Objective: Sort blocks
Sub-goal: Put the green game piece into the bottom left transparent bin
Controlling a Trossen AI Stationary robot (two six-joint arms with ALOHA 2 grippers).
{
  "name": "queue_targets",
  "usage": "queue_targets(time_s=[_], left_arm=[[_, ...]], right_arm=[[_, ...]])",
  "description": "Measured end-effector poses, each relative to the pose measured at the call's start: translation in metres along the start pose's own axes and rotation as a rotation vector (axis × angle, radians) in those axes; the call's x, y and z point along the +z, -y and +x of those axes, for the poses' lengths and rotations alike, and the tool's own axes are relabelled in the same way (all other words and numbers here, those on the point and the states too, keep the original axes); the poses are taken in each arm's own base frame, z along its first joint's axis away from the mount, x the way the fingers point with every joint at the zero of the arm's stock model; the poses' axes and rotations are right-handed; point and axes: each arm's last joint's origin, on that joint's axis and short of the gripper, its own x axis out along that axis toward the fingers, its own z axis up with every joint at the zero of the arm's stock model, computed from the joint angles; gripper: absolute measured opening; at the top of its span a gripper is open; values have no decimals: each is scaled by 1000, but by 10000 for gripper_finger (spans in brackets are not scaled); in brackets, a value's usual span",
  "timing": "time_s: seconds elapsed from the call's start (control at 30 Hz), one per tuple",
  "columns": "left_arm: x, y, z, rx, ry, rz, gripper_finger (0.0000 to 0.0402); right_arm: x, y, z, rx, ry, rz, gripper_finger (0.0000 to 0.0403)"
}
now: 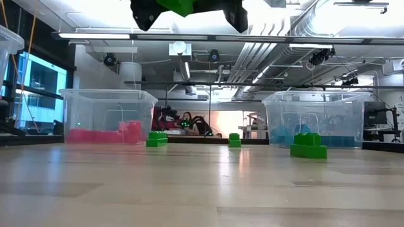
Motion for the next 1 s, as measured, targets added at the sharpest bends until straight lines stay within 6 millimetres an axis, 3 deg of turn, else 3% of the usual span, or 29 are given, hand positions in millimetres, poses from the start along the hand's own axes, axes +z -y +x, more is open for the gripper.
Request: queue_targets(time_s=[0.27,0.4,0.5,0.6,0.73,0.87,1.0], left_arm=[[-1,0,0,-5,-9,-13,98],[-3,-1,-2,-20,-38,-13,98],[-10,-7,-14,25,-138,-31,98],[-15,-15,-38,141,-238,-50,98],[-14,-15,-78,226,-242,-154,98],[-18,1,-109,183,-230,-365,98],[-28,32,-124,39,-294,-527,98]], right_arm=[[1,-2,0,56,-1,-99,17],[2,-2,-1,49,4,-109,56],[3,-1,-7,23,7,-112,97],[7,2,-15,-2,15,-120,134],[16,5,-24,-2,70,-100,163],[24,8,-26,10,129,-82,169],[24,14,-21,-12,112,-81,168]])
